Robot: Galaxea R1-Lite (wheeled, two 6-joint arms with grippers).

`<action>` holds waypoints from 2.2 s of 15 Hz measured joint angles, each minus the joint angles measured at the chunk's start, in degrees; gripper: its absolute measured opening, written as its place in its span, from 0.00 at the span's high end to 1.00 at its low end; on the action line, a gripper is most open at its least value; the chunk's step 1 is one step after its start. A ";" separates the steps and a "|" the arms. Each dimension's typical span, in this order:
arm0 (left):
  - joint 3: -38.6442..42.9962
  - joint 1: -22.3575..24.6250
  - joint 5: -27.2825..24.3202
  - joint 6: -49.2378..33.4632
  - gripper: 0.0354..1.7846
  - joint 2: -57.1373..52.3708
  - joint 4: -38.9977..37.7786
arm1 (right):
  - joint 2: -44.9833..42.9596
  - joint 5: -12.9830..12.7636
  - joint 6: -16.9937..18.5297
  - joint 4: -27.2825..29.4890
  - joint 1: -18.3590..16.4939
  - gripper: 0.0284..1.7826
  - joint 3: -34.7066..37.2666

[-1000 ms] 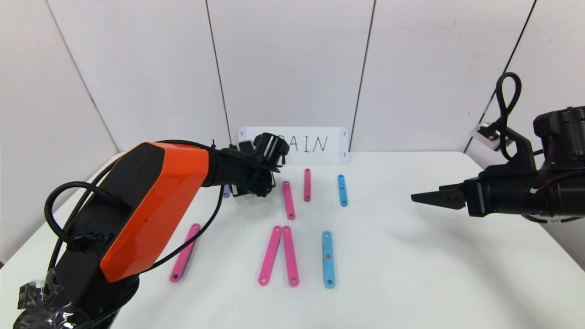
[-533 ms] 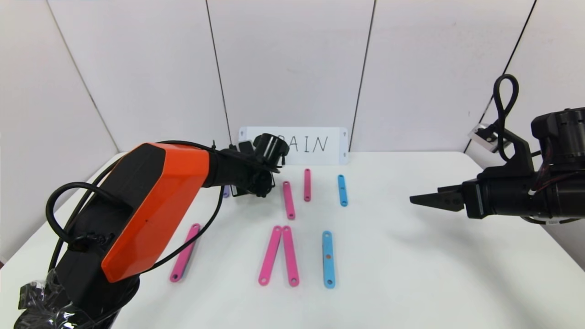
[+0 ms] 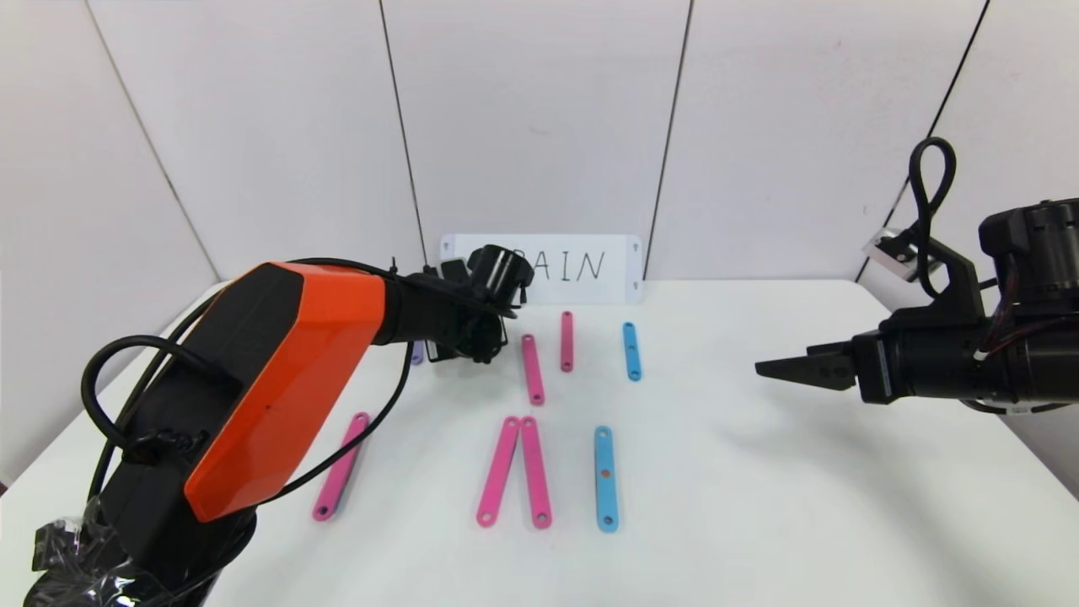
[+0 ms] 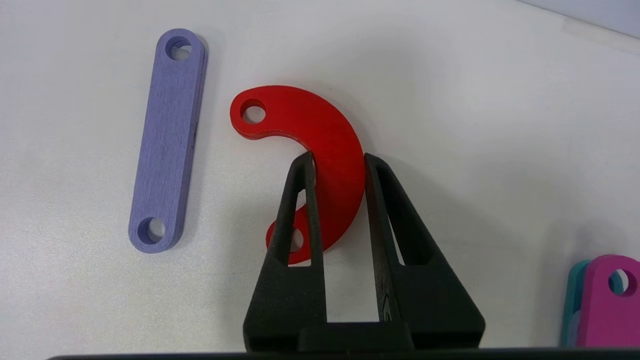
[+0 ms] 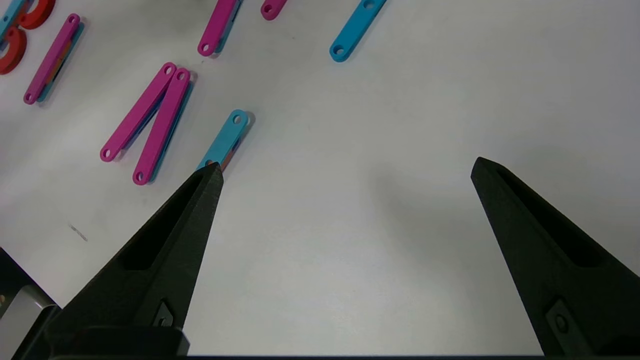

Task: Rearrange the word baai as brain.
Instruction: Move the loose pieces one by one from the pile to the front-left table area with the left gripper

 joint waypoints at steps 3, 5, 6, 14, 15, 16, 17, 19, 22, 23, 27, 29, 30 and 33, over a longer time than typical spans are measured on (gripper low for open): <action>0.02 0.06 -0.41 0.09 0.85 -0.95 0.66 | 0.02 -0.13 0.09 -0.02 0.00 0.02 0.00; 0.02 0.11 -0.41 0.24 0.85 -1.61 0.66 | 0.07 -0.11 0.11 -0.02 0.00 0.02 0.00; 0.02 0.09 -0.40 0.27 0.85 -1.80 0.69 | 0.07 -0.11 0.09 -0.02 0.00 0.02 0.00; 0.24 0.15 -0.94 2.12 0.85 -3.45 1.73 | 0.07 -0.09 0.17 -0.02 -0.26 0.02 -0.18; 0.41 0.20 -2.19 2.62 0.85 -4.22 2.54 | 0.07 -0.11 0.17 -0.05 -0.39 0.02 -0.22; 0.68 0.23 -4.02 3.06 0.85 -5.11 3.75 | 0.07 -0.05 0.20 -0.05 -0.50 0.02 -0.30; 1.01 0.26 -6.19 3.35 0.85 -6.21 5.42 | 0.07 -0.02 0.20 -0.05 -0.59 0.02 -0.33; 1.96 0.37 -9.86 4.33 0.85 -8.52 8.59 | 0.05 -0.02 0.17 -0.05 -0.74 0.02 -0.41; 4.83 0.54 -10.36 6.56 0.85 -11.14 8.94 | -0.04 -0.02 0.17 -0.05 -0.78 0.02 -0.44; 5.96 0.56 -10.39 7.17 0.85 -11.95 8.90 | -0.04 -0.02 0.17 -0.05 -0.78 0.02 -0.44; 12.59 1.27 -10.58 10.00 0.85 -15.60 8.41 | -0.13 -0.02 0.17 -0.05 -0.85 0.02 -0.44; 17.40 1.35 -12.20 11.37 0.85 -18.25 8.16 | -0.17 -0.02 0.17 -0.05 -0.88 0.02 -0.44; 20.09 1.35 -13.51 12.02 0.85 -19.85 7.85 | -0.17 0.00 0.17 -0.05 -0.89 0.02 -0.44; 28.39 1.46 -15.07 15.13 0.85 -24.32 5.29 | -0.15 -0.02 0.17 -0.05 -0.88 0.02 -0.44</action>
